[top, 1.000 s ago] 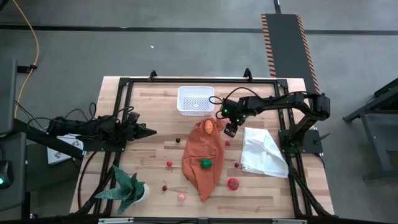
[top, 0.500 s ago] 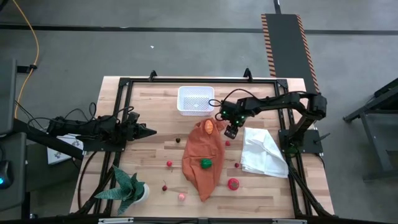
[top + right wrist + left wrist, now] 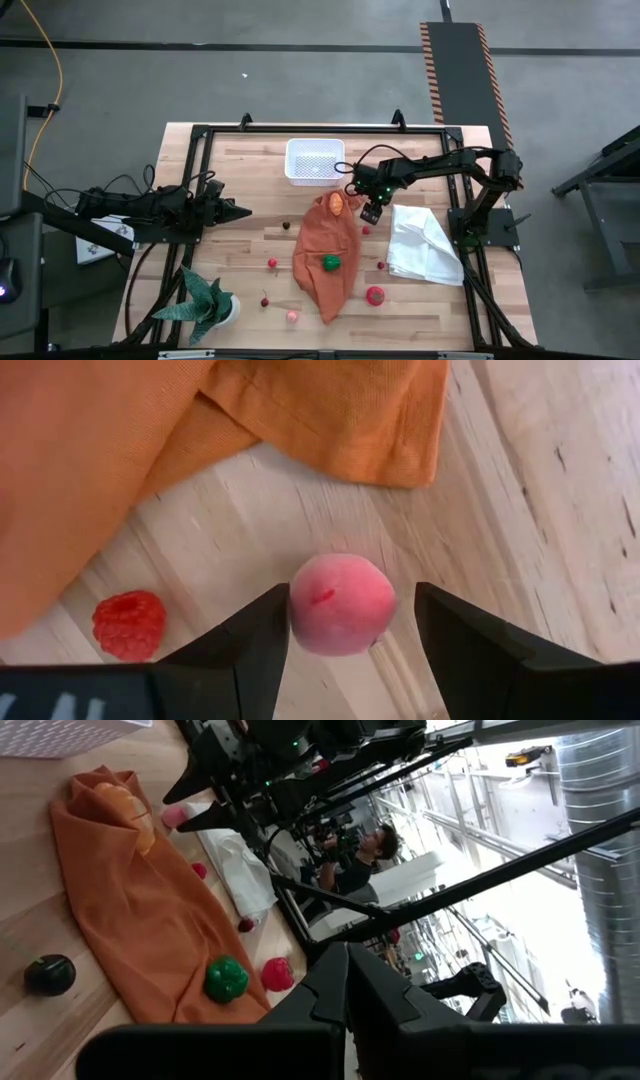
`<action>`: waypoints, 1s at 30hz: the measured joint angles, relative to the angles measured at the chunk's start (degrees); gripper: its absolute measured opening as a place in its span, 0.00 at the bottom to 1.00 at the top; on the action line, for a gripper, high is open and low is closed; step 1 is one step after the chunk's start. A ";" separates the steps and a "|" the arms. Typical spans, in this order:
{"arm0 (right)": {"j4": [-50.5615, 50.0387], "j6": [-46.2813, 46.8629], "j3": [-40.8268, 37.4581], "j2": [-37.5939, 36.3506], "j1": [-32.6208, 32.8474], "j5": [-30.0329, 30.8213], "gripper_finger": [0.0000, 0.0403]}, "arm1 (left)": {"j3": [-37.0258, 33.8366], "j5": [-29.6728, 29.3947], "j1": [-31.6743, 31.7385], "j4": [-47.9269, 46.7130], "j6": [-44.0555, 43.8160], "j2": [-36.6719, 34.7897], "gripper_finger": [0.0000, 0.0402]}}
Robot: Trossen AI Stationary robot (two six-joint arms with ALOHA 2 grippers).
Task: Pick and placing Produce into tupperware
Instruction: Put the top pink peach into the white basket
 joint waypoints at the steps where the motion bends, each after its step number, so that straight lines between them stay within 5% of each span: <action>1: 0.15 0.00 0.02 0.00 0.00 0.00 0.51 | 0.01 0.00 -0.02 0.01 0.00 0.00 0.00; 30: 1.08 -0.57 0.03 -0.07 0.00 -1.45 0.33 | 0.00 -0.01 0.01 0.00 0.00 0.01 0.00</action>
